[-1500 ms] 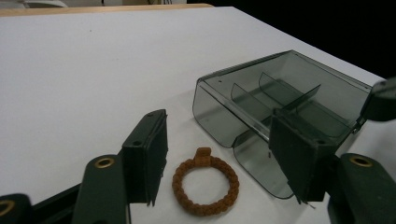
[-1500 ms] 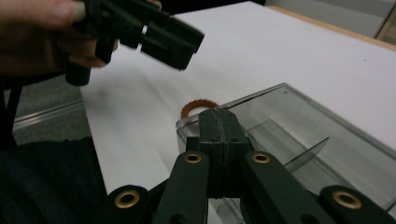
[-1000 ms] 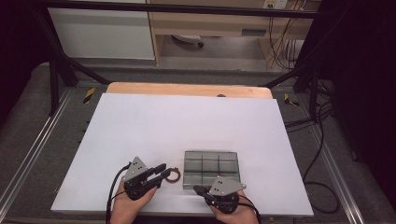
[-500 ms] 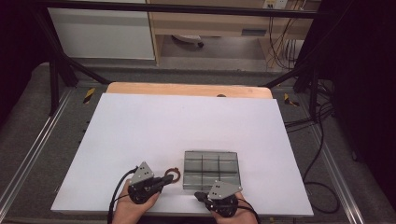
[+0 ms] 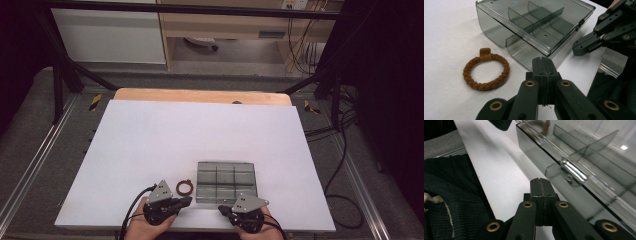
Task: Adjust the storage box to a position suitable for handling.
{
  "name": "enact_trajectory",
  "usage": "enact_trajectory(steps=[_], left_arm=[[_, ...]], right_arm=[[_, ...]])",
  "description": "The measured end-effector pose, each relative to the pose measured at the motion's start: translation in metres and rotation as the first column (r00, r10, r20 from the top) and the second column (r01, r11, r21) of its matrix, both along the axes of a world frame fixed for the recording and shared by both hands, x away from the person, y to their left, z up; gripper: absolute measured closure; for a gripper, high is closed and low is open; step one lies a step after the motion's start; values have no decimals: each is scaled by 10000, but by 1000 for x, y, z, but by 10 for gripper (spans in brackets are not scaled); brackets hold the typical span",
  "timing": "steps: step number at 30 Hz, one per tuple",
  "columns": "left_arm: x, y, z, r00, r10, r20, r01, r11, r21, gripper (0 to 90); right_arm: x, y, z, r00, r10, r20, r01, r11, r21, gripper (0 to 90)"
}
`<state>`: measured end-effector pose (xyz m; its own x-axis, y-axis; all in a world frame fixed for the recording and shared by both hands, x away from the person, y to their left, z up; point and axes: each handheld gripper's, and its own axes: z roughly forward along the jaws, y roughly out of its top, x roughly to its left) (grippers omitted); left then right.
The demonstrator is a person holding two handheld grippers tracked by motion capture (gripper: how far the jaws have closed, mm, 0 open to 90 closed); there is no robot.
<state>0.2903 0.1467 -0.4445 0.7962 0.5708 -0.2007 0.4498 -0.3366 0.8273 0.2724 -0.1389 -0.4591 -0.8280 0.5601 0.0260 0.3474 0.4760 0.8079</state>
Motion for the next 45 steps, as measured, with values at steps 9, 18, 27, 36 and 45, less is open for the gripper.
enact_trajectory(steps=[9,18,27,36,45], left_arm=[[1,-5,-2,9997,-219,-72,218,9997,-143,898],[1,-6,-4,9999,-155,-47,153,9995,-291,897],[-1,-10,-4,9996,-286,12,286,9992,-295,897],[-1,-11,-5,9994,-329,51,330,9993,-198,897],[-1,-12,-5,9994,-349,10,349,9993,-135,896]], right_arm=[[-2,-13,-1,9983,-554,-155,557,9983,191,900],[-1,-17,-3,9960,-866,-204,868,9962,85,900],[-1,-20,-1,9944,-1059,-75,1059,9943,84,900],[-1,-17,2,9955,-941,124,938,9953,226,900],[-4,-19,9,9939,-924,594,877,9931,780,900]])
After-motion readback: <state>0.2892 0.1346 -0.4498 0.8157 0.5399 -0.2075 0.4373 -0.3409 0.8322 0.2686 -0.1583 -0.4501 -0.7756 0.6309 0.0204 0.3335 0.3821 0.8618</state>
